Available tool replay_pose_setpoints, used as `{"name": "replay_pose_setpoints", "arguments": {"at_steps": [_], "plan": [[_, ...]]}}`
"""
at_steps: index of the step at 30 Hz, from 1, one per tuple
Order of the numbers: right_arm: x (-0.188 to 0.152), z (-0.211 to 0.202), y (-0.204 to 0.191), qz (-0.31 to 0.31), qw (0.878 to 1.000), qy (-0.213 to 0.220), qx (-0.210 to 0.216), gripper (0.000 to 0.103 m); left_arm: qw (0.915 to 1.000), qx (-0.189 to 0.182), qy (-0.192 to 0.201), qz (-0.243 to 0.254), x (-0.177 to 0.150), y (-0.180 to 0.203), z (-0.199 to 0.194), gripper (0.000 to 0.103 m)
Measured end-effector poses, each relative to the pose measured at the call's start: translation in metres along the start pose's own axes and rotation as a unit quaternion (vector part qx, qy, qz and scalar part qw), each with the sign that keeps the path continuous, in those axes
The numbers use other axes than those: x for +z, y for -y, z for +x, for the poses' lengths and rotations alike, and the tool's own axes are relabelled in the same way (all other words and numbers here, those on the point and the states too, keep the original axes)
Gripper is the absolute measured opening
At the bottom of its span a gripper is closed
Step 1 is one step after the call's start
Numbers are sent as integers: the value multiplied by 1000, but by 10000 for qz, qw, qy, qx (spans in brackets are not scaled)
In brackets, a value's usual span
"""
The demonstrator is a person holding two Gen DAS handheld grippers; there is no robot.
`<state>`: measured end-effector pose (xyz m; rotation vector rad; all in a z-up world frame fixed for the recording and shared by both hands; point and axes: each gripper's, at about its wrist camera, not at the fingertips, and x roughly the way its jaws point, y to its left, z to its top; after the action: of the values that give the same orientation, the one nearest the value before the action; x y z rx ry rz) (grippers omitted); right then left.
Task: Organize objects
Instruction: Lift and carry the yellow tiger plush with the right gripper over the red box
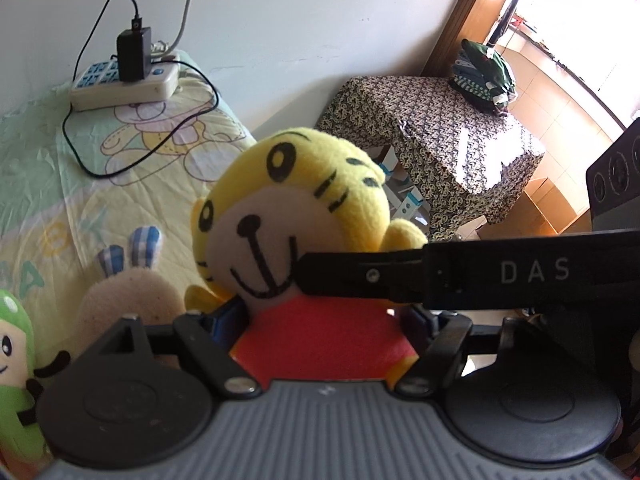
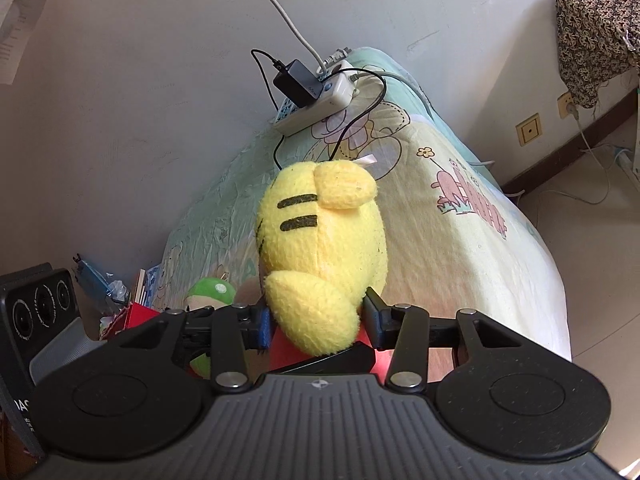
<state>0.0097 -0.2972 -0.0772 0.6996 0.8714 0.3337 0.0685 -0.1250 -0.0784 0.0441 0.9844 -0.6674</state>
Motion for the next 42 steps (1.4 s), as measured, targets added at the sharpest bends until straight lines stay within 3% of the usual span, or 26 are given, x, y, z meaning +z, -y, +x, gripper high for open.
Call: {"name": "replay_pose_setpoints", "arguments": {"at_steps": [11,24,42], "plan": [[-42,-30,-21,-76,10000,-10,-28,46,9999,-116,67,93,-40,23,-41,76],[-80,-32,-62,-363,9990,-180,178,46,9995,152,258,-91,-83,21,-92,76],[-124,-7,-171,-808,9961,8,346,46,9965,230,766,-251,-126,-48,-196,76]]}}
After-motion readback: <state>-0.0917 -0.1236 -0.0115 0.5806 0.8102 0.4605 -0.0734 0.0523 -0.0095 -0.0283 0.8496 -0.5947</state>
